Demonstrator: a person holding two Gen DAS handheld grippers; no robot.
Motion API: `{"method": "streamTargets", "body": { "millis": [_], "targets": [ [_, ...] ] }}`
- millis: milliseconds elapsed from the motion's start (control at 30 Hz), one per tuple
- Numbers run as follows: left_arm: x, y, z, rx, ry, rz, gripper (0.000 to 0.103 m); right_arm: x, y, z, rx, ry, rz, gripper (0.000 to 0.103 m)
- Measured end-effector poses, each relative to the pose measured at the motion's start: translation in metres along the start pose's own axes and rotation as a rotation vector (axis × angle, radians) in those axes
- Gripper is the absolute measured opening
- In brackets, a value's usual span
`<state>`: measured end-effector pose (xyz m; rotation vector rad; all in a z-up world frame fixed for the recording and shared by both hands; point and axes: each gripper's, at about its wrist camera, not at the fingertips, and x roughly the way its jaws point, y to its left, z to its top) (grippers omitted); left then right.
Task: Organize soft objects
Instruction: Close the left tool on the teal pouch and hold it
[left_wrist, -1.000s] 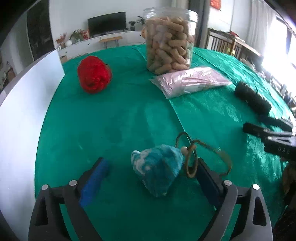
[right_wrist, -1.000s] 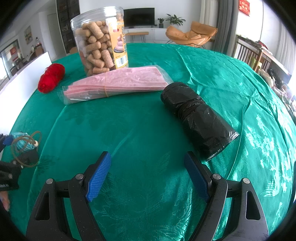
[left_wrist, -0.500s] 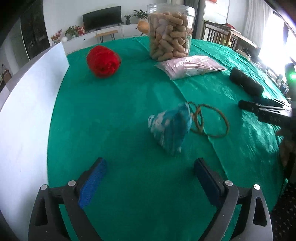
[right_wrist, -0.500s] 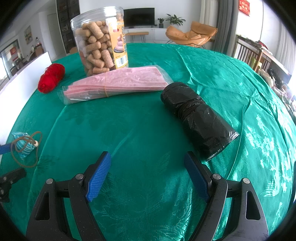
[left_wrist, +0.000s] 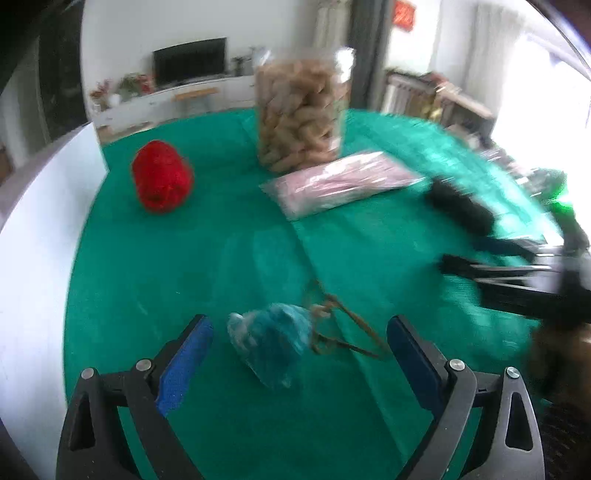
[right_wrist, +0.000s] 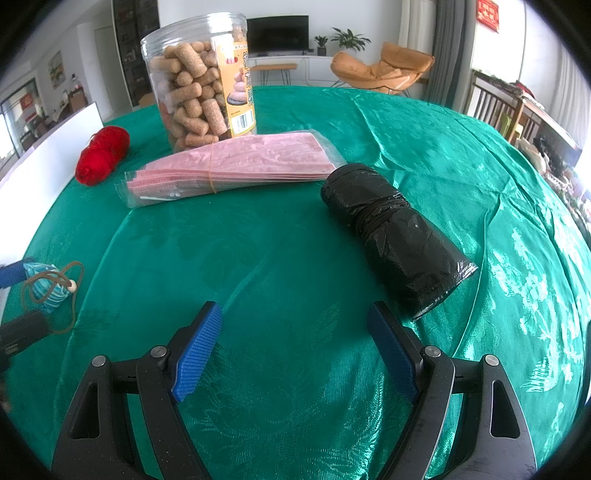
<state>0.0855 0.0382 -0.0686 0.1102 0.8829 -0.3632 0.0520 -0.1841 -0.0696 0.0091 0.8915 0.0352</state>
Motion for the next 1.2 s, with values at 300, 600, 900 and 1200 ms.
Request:
{"method": "streamTargets", "body": {
  "millis": [300,600,900,1200],
  "targets": [
    [0.018,0.039,-0.007,-0.165,0.033,0.146,0.095,0.0,0.0,0.0,0.0,0.0,0.0,0.083],
    [0.026,0.036,-0.005,-0.122,0.059,0.152,0.103,0.0,0.0,0.0,0.0,0.0,0.0,0.083],
    [0.026,0.036,-0.003,-0.122,0.059,0.153,0.103,0.0,0.0,0.0,0.0,0.0,-0.001,0.083],
    [0.026,0.036,-0.003,-0.121,0.059,0.153,0.103,0.0,0.0,0.0,0.0,0.0,0.0,0.083]
  ]
}}
